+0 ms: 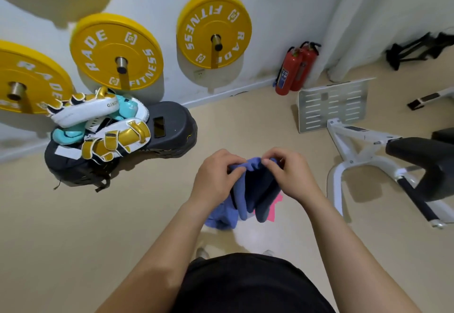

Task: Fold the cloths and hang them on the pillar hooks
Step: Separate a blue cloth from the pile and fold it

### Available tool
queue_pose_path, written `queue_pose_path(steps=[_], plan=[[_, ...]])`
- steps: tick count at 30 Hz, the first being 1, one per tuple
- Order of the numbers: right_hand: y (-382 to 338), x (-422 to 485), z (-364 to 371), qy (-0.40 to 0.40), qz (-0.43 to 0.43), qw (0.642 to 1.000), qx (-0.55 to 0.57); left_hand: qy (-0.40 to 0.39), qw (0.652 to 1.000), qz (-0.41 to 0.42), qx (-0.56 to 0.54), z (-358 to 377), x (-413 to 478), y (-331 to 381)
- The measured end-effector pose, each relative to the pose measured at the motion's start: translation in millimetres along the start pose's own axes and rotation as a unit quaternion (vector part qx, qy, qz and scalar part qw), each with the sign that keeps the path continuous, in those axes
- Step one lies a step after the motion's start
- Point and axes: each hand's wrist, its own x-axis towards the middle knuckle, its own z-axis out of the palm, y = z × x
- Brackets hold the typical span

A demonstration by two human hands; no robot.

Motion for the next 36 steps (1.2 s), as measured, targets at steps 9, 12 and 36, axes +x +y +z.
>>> queue_pose_path(steps=[9, 12, 36], plan=[[-12.9, 9.9, -58.0, 0.079, -0.046, 0.979, -0.184, 0.007, 0.993, -0.057, 0.105, -11.6, -7.0, -27.6], [-11.6, 9.2, -66.5, 0.11, -0.042, 0.983, -0.143, -0.017, 0.989, -0.064, 0.131, -14.4, -13.9, -42.0], [-44.7, 15.4, -90.5, -0.021, -0.09, 0.97, -0.224, -0.012, 0.995, -0.065, -0.073, 36.5, -10.1, -17.7]])
